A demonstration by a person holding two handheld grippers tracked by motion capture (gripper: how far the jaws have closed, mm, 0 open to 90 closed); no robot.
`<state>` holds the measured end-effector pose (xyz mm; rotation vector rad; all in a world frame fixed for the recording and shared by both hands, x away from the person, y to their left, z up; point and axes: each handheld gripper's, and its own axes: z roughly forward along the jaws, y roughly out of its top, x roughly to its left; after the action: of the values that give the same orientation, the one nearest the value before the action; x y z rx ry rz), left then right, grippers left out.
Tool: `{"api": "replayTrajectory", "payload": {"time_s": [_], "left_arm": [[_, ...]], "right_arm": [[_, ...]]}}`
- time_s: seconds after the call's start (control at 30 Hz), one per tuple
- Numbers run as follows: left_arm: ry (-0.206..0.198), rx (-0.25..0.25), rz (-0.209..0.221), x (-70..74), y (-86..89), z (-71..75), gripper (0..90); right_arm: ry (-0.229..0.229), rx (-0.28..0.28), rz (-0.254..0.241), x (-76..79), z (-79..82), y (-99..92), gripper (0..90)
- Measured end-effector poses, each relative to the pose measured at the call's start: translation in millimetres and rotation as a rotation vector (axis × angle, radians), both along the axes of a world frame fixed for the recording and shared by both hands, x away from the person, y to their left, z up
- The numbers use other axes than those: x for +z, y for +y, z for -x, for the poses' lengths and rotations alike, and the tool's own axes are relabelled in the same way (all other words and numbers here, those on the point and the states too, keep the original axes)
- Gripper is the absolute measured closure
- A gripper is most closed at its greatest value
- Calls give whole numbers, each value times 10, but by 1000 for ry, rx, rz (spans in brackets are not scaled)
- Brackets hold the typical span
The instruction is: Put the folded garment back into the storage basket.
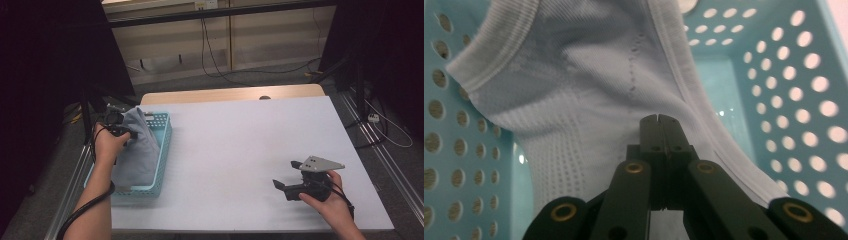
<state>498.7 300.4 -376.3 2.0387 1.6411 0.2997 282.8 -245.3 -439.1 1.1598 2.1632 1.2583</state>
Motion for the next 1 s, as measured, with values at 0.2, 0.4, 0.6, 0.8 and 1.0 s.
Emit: {"api": "replayTrajectory", "payload": {"time_s": [0.2,0.4,0.6,0.8,1.0], "left_arm": [[-10,-4,2,-48,-62,-113,900],[-11,-8,-3,-162,-151,-217,900],[9,-2,-10,-325,-198,-268,900],[25,-6,8,-472,-152,-231,900],[22,-7,6,-471,-158,-210,900]], "right_arm": [[2,0,-8,1,-10,8,92],[4,-7,-9,-7,-9,-13,92],[3,-6,-7,-7,5,-8,92],[5,-4,-1,-17,-2,-13,92],[4,-5,-1,-13,0,-12,92]]}}
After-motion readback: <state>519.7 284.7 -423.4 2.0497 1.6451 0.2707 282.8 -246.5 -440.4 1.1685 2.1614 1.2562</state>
